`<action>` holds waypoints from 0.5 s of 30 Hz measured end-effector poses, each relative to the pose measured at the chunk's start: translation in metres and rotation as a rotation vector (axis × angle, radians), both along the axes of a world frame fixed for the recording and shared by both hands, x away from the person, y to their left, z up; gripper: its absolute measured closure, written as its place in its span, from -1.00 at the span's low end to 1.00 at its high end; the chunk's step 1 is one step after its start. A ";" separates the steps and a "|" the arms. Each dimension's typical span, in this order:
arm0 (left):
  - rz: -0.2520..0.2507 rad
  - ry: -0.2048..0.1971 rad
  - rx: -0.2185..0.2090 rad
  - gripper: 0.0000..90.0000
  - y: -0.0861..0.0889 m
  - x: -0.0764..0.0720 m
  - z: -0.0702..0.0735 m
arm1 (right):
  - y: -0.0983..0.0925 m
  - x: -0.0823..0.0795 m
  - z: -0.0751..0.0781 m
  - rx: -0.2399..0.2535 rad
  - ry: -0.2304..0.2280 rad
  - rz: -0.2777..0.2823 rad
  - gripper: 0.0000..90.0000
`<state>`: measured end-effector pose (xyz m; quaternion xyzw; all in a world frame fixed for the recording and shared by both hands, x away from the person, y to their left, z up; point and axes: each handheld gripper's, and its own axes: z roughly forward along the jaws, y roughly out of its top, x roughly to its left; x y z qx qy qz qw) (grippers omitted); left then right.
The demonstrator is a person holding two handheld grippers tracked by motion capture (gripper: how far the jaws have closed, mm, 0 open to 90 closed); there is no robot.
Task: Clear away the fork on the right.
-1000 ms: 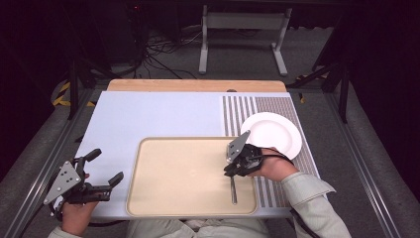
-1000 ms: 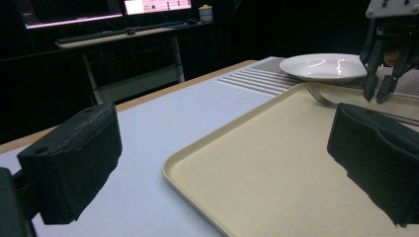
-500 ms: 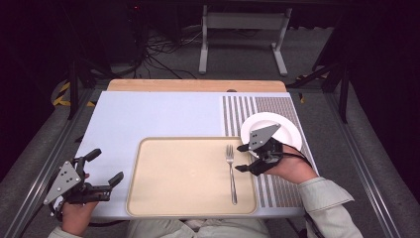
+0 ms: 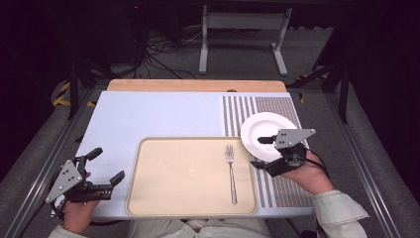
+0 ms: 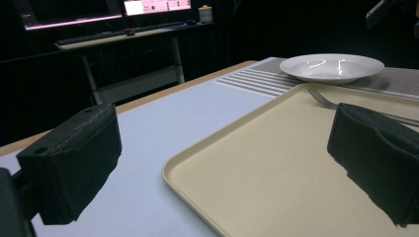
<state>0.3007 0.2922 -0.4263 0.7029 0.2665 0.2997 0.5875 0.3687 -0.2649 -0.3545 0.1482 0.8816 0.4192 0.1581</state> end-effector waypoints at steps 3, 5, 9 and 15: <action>-0.001 0.002 -0.001 -0.98 0.000 0.001 0.000 | -0.008 -0.006 0.001 0.033 -0.035 -0.038 -0.59; -0.001 0.002 -0.001 -0.98 0.000 0.001 0.000 | -0.012 -0.009 0.001 0.050 -0.056 -0.062 -0.62; -0.001 0.002 -0.003 -0.98 0.000 0.001 0.000 | -0.023 -0.015 0.000 0.102 -0.097 -0.109 -0.67; 0.001 0.000 -0.004 -0.98 0.001 0.001 0.001 | -0.040 -0.023 -0.004 0.182 -0.133 -0.159 -0.71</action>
